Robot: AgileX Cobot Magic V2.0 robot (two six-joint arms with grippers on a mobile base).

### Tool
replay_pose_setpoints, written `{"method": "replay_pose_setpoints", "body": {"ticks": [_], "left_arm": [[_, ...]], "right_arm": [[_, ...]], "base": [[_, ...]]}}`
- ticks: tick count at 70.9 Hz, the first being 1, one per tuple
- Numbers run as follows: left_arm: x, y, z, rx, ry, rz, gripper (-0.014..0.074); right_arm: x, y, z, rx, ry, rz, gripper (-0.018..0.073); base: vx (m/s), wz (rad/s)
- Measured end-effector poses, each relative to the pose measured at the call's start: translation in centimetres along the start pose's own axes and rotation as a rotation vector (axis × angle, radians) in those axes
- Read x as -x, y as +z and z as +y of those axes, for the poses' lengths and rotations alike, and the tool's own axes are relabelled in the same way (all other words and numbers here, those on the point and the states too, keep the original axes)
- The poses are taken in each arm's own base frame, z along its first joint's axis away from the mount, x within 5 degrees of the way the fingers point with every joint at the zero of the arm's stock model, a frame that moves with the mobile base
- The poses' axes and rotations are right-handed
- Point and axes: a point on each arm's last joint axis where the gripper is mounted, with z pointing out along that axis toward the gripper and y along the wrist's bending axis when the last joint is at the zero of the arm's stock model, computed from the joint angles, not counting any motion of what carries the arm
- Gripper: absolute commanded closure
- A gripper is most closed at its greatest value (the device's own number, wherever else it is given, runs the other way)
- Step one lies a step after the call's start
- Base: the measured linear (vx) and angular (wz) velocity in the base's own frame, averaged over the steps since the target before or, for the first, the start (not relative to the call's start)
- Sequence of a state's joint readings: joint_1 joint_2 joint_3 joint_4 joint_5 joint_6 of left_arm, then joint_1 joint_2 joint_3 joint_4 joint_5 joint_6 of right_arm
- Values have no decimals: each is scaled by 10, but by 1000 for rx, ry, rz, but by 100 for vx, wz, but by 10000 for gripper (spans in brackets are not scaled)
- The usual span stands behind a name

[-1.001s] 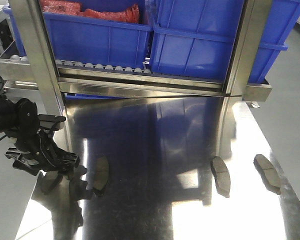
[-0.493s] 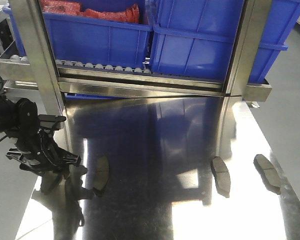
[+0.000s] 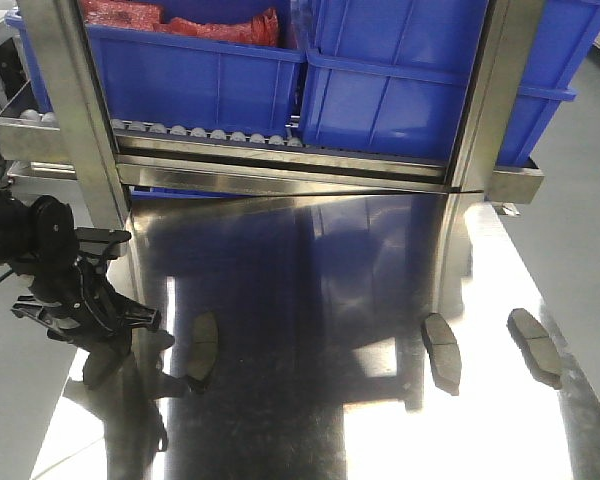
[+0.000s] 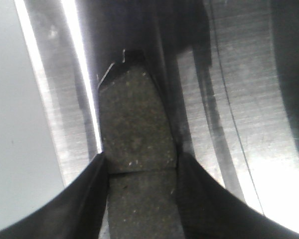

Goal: Move and align brake pads A on conveyor
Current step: 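Lower the left gripper onto the brake pad nearest it and close, then lift the grasped brake pad off the table with the left gripper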

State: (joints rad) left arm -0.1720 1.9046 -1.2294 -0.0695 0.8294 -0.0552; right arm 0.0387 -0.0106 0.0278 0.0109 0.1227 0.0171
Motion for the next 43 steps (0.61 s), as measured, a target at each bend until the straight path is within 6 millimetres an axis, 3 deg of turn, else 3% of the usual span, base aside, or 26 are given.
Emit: {"method": "replay_pose_setpoints", "body": {"ticks": [43], "left_arm": [[1,-6,0,-3,0,-28,405]], "right_arm": [[0,0,0,0,0,0,568]], "base": [[0,0]]}}
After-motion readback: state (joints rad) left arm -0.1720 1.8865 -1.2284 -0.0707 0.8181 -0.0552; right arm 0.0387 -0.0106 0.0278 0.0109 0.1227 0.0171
